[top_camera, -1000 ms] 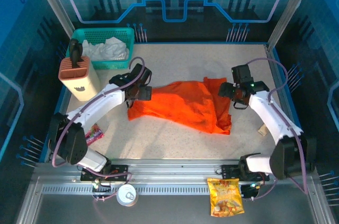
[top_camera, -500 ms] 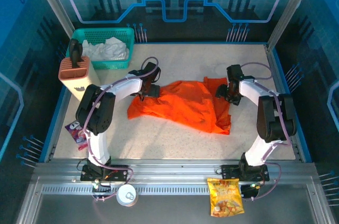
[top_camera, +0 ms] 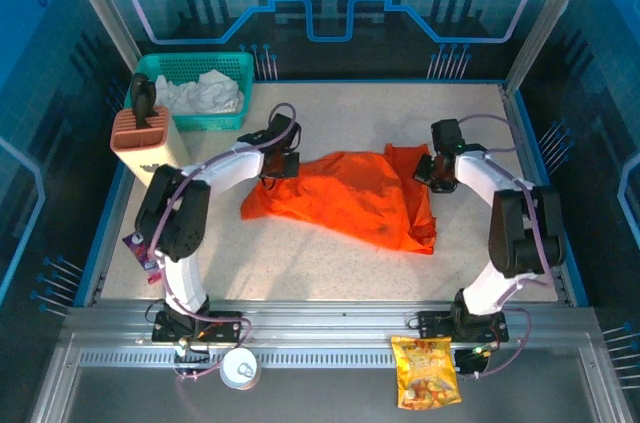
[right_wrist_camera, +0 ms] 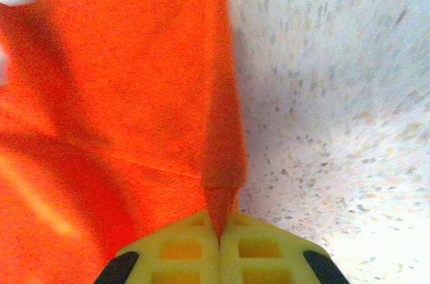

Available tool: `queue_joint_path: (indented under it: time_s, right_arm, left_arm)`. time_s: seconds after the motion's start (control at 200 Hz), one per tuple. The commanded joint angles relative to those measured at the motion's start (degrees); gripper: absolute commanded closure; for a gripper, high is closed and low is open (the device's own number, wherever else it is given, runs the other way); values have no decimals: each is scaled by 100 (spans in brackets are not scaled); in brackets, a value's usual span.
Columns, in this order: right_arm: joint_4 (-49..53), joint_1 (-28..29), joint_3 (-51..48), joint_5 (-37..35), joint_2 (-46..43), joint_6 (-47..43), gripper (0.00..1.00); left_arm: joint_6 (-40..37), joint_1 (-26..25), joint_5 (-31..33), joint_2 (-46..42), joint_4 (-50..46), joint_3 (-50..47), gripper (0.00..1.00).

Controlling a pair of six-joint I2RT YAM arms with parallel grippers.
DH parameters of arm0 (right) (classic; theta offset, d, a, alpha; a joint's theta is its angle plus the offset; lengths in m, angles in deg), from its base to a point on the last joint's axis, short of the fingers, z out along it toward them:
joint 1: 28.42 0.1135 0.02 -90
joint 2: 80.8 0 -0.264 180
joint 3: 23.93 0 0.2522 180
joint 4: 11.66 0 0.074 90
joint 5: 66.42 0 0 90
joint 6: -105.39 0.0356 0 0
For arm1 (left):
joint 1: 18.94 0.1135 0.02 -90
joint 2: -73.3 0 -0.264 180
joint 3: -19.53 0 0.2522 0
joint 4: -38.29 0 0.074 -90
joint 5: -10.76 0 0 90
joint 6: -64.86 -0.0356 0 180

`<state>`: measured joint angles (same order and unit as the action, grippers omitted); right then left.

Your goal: Fold and stack the t-shirts

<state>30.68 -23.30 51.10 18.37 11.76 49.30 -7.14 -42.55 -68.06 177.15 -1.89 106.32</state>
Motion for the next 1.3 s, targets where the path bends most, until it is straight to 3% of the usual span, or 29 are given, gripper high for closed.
queue_joint_path:
  time_s: [0.0,0.21,0.485,0.72,0.886,1.101,1.296]
  right_arm:
    - [213,-33,471,-442,-877,-638,100]
    - [220,-121,974,-384,-1308,-1763,100]
    - [157,-244,1667,-931,-590,-2407,100]
    - [337,-310,2283,-1313,72,-2438,100]
    - [350,-309,1888,-1191,-1032,-2279,100]
    - [971,-284,1451,-1069,-3094,-2183,100]
    - [1818,-253,1994,-1026,-4274,-2396,100]
  left_arm:
    - [-105,6,-358,-1093,220,-99,100]
    - [-383,6,-207,-1805,-70,64,100]
    - [-295,7,63,-1560,24,165,100]
    - [14,6,270,-1457,163,330,100]
    - [96,6,181,-2346,-88,329,100]
    - [-147,-3,-844,-3544,-1218,1018,100]
    - [-104,2,-1619,-4277,-2306,1890,100]
